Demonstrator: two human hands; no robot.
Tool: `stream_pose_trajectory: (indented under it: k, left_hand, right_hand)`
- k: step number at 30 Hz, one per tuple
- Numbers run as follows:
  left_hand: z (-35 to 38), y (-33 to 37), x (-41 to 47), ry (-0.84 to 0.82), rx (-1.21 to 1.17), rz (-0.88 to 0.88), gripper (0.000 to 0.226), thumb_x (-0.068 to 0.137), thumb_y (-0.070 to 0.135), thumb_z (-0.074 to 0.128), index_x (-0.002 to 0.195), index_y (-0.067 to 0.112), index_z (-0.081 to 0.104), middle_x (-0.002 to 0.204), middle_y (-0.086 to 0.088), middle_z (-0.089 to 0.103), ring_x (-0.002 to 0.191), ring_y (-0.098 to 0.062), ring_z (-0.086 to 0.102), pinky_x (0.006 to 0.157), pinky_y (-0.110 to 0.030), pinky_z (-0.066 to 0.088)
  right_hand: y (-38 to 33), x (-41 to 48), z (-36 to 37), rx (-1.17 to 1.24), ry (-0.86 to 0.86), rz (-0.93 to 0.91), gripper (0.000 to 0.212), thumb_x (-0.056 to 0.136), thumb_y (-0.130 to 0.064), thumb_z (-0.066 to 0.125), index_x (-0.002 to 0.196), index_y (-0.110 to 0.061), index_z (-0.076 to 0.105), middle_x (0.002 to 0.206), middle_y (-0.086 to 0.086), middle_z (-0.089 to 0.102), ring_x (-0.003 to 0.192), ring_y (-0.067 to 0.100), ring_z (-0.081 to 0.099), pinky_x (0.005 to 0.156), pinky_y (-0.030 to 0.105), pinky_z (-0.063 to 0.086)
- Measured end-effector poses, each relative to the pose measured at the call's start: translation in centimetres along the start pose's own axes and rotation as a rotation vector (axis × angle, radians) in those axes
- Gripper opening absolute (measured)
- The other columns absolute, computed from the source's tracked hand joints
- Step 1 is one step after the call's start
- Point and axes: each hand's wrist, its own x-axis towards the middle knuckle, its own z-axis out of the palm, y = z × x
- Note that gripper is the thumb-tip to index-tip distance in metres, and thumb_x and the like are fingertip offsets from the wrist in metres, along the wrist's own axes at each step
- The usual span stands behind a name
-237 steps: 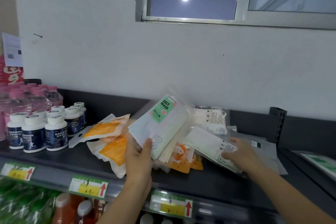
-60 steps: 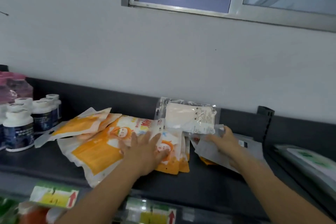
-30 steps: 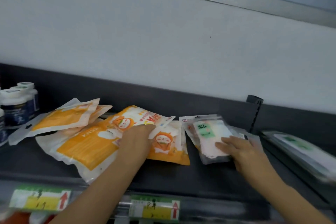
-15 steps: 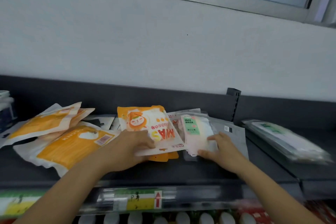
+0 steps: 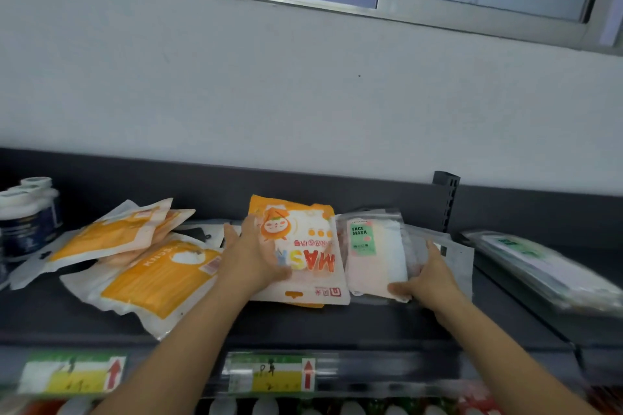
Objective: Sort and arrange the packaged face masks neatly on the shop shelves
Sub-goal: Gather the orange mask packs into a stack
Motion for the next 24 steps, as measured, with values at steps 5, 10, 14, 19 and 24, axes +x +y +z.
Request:
stream_pose_trajectory:
  k: [5, 10, 14, 19, 24]
  left_hand:
    - [-0.7, 1.4, -1.0, 0.064, -0.281, 0.094, 0.106, 0.069, 0.010, 0.080, 0.147, 0.023, 0.009, 0.142, -0.004, 0.041, 0.129, -0.025, 0.040, 0.102, -0.038, 0.038]
    - [-0.3, 2.5, -2.0, 0.145, -0.460, 0.222, 0.102, 0.080, 0.007, 0.071, 0.149, 0.032, -0.001, 0.142, -0.005, 0.044, 0.122, -0.023, 0.047, 0.093, -0.036, 0.042]
    - [0.0, 4.0, -2.6, 0.218, -0.613, 0.281, 0.074, 0.089, 0.016, 0.061, 0.147, 0.032, 0.018, 0.140, 0.004, 0.045, 0.120, -0.011, 0.047, 0.087, -0.023, 0.038]
    - [1.6, 7.8, -3.9, 0.252, -0.672, 0.437, 0.035, 0.092, 0.021, 0.057, 0.125, 0.029, 0.050, 0.111, 0.016, 0.061, 0.095, 0.005, 0.057, 0.066, -0.012, 0.041]
    - [6.1, 11.2, -5.7, 0.198, -0.727, 0.404, 0.044, 0.090, 0.023, 0.061, 0.132, 0.027, 0.046, 0.117, 0.010, 0.060, 0.104, -0.011, 0.059, 0.080, -0.032, 0.051]
  right_hand:
    - [0.3, -0.1, -0.5, 0.208, 0.039, -0.035, 0.098, 0.075, 0.008, 0.071, 0.150, -0.018, 0.013, 0.121, 0.008, 0.050, 0.111, 0.027, 0.053, 0.077, 0.031, 0.047]
    - [0.1, 0.1, -1.4, 0.324, 0.171, -0.128, 0.085, 0.079, 0.005, 0.066, 0.147, -0.022, 0.023, 0.139, 0.006, 0.045, 0.119, 0.026, 0.050, 0.098, 0.043, 0.045]
    - [0.7, -0.8, -3.4, 0.376, 0.251, -0.218, 0.079, 0.080, 0.008, 0.064, 0.145, -0.022, 0.029, 0.128, 0.009, 0.051, 0.110, 0.023, 0.054, 0.089, 0.035, 0.047]
    - [2.5, -1.6, -7.9, 0.467, 0.304, -0.243, 0.081, 0.080, 0.008, 0.065, 0.143, -0.027, 0.030, 0.132, 0.008, 0.050, 0.121, 0.021, 0.049, 0.099, 0.038, 0.044]
    - [5.4, -3.6, -14.3, 0.443, 0.363, -0.237, 0.076, 0.082, 0.006, 0.063, 0.144, -0.024, 0.030, 0.103, -0.002, 0.055, 0.094, 0.011, 0.056, 0.081, 0.028, 0.049]
